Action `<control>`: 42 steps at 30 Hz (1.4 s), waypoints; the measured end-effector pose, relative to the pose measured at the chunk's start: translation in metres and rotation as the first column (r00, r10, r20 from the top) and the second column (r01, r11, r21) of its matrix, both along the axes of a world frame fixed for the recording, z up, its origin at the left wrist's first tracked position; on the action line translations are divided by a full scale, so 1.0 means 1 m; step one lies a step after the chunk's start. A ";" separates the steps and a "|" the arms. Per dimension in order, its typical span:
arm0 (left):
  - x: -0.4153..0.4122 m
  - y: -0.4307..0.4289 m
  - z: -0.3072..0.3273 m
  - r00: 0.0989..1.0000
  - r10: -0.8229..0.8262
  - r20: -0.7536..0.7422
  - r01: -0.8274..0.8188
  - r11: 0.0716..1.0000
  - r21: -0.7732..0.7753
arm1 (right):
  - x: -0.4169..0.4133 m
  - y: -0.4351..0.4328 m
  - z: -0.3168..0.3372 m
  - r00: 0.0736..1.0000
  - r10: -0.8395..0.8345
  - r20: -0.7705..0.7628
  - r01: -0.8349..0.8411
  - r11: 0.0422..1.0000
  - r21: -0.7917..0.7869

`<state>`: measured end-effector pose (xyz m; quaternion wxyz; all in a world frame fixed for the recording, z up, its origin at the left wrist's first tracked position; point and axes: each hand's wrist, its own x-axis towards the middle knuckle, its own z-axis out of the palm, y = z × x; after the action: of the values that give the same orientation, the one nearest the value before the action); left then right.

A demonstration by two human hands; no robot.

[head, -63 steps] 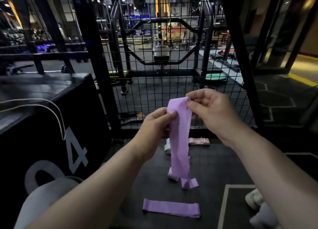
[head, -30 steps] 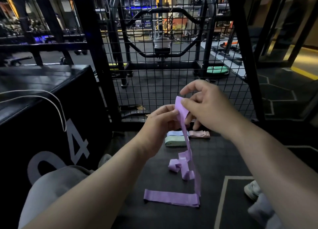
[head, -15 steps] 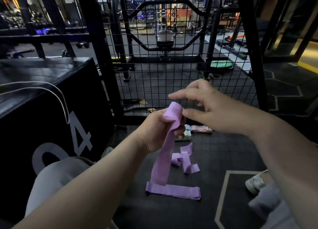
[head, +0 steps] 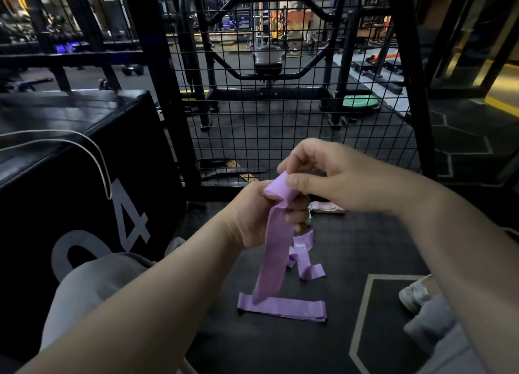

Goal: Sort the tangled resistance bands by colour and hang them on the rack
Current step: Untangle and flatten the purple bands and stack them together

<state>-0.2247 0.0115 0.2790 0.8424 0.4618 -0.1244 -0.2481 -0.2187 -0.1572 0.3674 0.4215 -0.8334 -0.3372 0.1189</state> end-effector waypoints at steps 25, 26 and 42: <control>-0.019 0.032 -0.029 0.974 -0.224 0.035 0.216 0.964 0.157 | 0.053 -0.030 -0.013 0.767 -0.601 -0.224 0.603 0.557 0.571; -0.019 0.035 -0.031 0.978 -0.204 0.048 0.191 0.963 0.192 | 0.057 -0.034 -0.014 0.748 -0.619 -0.241 0.624 0.533 0.571; -0.015 0.075 -0.039 0.912 0.398 0.096 -0.403 0.832 0.381 | 0.071 -0.074 -0.042 0.603 -0.682 -0.414 0.776 0.379 0.504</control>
<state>-0.2394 0.0866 0.2401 0.7648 0.6385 0.0224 -0.0832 -0.1473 -0.2316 0.3255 0.7087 -0.6862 0.0762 -0.1450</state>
